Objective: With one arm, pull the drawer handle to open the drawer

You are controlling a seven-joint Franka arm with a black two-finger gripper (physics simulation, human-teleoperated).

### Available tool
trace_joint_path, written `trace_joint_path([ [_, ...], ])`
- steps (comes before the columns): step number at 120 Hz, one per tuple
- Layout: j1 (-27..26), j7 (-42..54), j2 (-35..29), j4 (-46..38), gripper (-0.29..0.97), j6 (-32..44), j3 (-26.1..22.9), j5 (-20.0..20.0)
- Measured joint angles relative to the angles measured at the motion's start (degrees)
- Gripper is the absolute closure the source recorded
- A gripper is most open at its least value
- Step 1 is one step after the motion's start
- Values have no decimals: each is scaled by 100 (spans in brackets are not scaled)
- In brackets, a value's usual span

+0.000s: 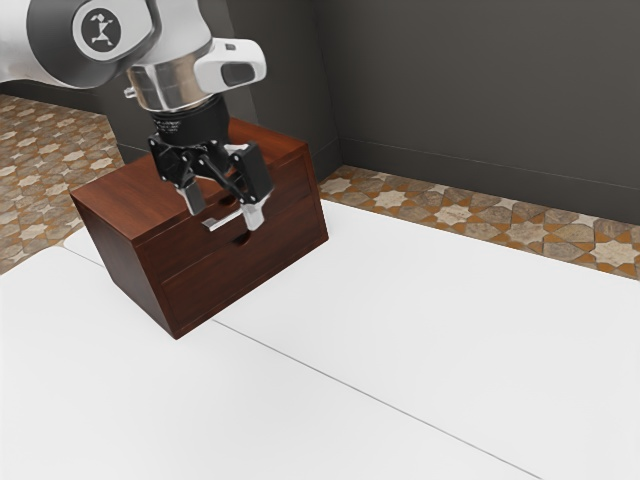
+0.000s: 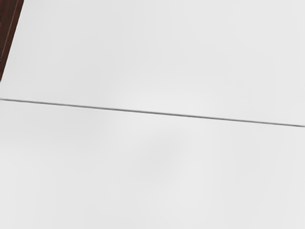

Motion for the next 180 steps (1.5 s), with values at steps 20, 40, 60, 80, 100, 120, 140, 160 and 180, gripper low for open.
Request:
trace_joint_path([
  [20,14,-23,-3,1,0,-4,11,-8],
  [40,129,-34,-70,700,0,-133,-88,64],
  [60,722,-50,33,1135,0,18,-647,-16],
  [80,789,-69,398,1146,0,449,-973,303],
  [100,287,-83,653,1144,0,760,-1057,391],
  [120,469,-90,865,1026,0,901,-1024,487],
  [140,471,-87,956,1007,0,935,-1016,642],
  [160,541,-87,1075,912,0,966,-987,697],
  [180,609,-14,1217,644,0,1485,-995,1329],
])
